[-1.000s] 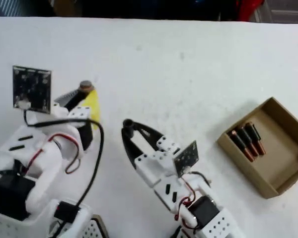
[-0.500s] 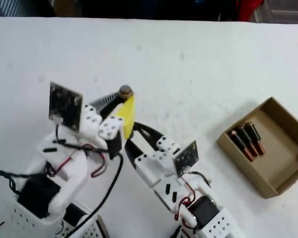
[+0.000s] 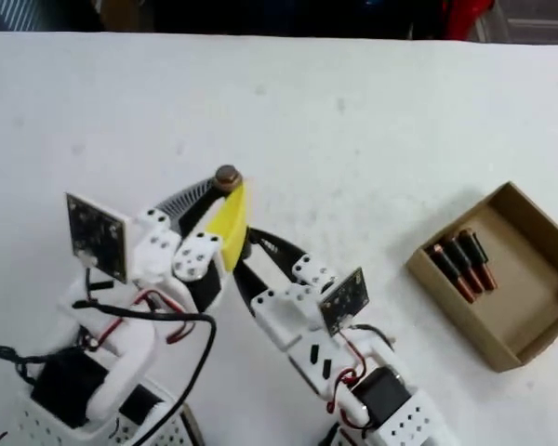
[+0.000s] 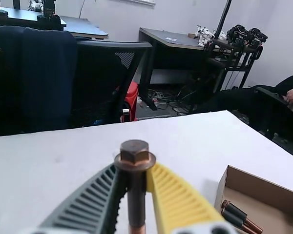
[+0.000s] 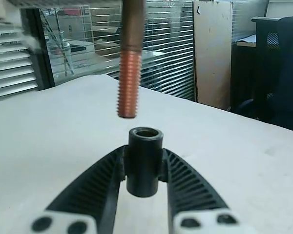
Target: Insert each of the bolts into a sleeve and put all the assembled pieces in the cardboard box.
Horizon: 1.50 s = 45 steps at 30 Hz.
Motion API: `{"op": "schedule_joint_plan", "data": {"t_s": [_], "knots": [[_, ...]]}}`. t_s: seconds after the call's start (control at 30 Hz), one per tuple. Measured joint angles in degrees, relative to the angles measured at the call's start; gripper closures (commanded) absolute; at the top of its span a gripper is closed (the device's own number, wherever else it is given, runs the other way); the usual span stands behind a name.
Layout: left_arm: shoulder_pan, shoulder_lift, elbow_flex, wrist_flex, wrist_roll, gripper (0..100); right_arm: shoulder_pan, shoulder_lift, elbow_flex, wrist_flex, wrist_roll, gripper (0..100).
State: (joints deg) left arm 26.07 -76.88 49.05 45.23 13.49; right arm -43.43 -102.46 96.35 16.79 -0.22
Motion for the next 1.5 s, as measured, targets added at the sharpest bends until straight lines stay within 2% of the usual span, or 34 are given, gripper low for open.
{"op": "schedule_joint_plan", "data": {"t_s": [0.17, 0.3, 0.9, 1.03, 1.5], "knots": [[0.0, 0.0, 6.5, -7.8, -0.4, 98, 0.0, 0.0, 0.0, 0.0, 0.7, 98.2], [0.0, 0.0, 7.6, -10.2, -2.8, 98, 0.0, 0.0, 0.0, 0.0, 0.7, 98.2], [0.0, -3.3, 8.5, -10.4, -4.6, 98, 0.0, 0.0, 0.0, 0.0, 0.7, 98.2], [0.0, -6.7, 12.8, -10.4, -7.9, 98, 0.0, 0.0, 0.0, 0.0, 0.7, 98.2], [0.0, -11.0, 17.8, -10.2, -8.4, 98, -0.2, 0.0, 0.0, 0.0, 0.7, 98.2]]}}
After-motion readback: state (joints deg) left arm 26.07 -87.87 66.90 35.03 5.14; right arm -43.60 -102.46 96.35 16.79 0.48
